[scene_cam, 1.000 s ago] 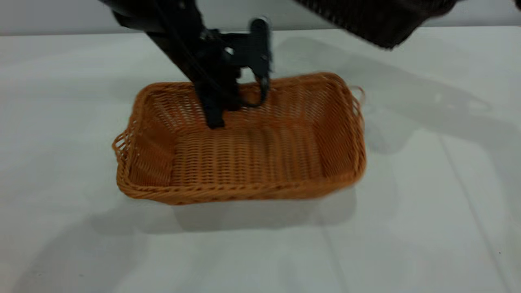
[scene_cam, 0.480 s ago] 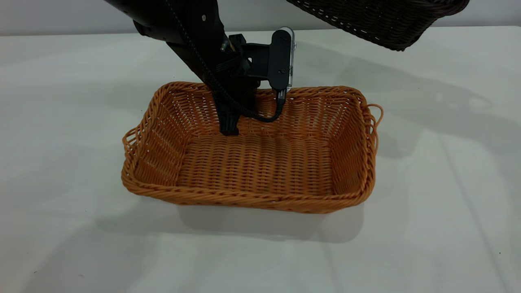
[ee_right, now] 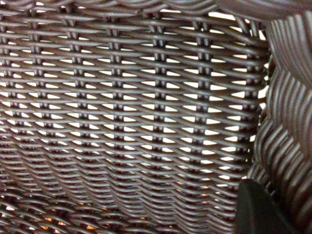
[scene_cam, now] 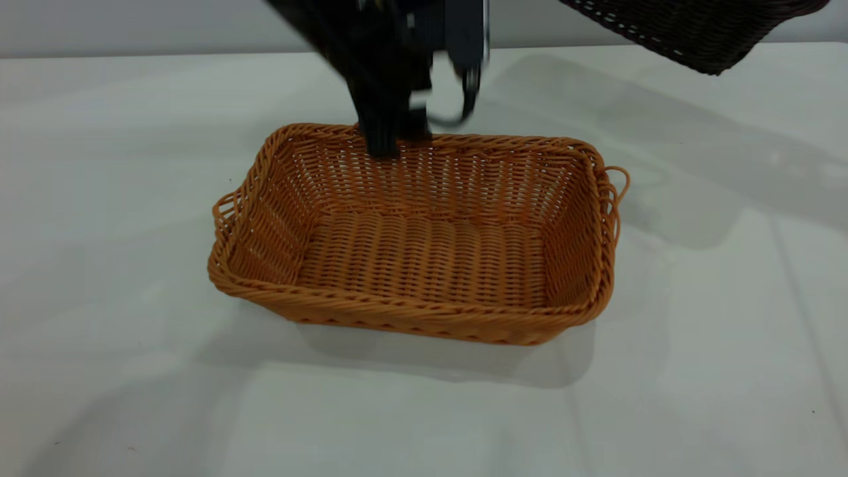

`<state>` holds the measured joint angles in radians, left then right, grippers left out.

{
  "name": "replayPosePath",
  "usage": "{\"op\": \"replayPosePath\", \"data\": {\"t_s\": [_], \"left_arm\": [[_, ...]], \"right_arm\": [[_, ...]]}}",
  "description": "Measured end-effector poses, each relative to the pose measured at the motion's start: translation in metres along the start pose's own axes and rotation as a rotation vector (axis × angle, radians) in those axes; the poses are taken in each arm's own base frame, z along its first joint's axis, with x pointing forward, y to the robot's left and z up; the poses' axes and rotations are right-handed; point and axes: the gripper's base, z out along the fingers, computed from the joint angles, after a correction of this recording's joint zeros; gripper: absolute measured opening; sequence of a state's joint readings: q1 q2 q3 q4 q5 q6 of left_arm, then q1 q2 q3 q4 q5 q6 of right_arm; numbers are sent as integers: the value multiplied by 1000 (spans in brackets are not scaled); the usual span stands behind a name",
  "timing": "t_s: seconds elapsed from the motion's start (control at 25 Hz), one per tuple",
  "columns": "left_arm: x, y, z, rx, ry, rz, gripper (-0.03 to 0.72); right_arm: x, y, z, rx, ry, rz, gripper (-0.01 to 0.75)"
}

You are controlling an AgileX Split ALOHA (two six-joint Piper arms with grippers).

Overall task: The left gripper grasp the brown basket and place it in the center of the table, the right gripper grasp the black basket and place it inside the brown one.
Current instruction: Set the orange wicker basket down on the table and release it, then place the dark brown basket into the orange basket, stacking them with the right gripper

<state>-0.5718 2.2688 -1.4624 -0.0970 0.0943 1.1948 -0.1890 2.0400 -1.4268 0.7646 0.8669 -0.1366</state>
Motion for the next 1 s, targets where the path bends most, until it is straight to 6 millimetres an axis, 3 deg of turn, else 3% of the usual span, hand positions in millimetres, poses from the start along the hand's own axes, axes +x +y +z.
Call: {"op": "replayPosePath", "data": {"t_s": [0.24, 0.36, 0.52, 0.64, 0.8, 1.0], "left_arm": [[-17, 26, -87, 70, 10, 8, 435], [-23, 36, -143, 81, 8, 9, 435], [-32, 50, -214, -38, -53, -18, 435], [-35, 56, -255, -132, -102, -47, 435], [-37, 57, -290, -203, -140, -54, 435], [-37, 57, -303, -228, -158, -75, 435]], "right_arm": [[-5, -9, -6, 3, -10, 10, 87], [1, -6, 2, 3, 39, -19, 87], [27, 16, 31, 13, 192, -140, 87], [54, 39, 52, 32, 293, -248, 87], [91, 69, 72, 50, 393, -366, 89], [135, 74, 99, 97, 435, -369, 89]]}}
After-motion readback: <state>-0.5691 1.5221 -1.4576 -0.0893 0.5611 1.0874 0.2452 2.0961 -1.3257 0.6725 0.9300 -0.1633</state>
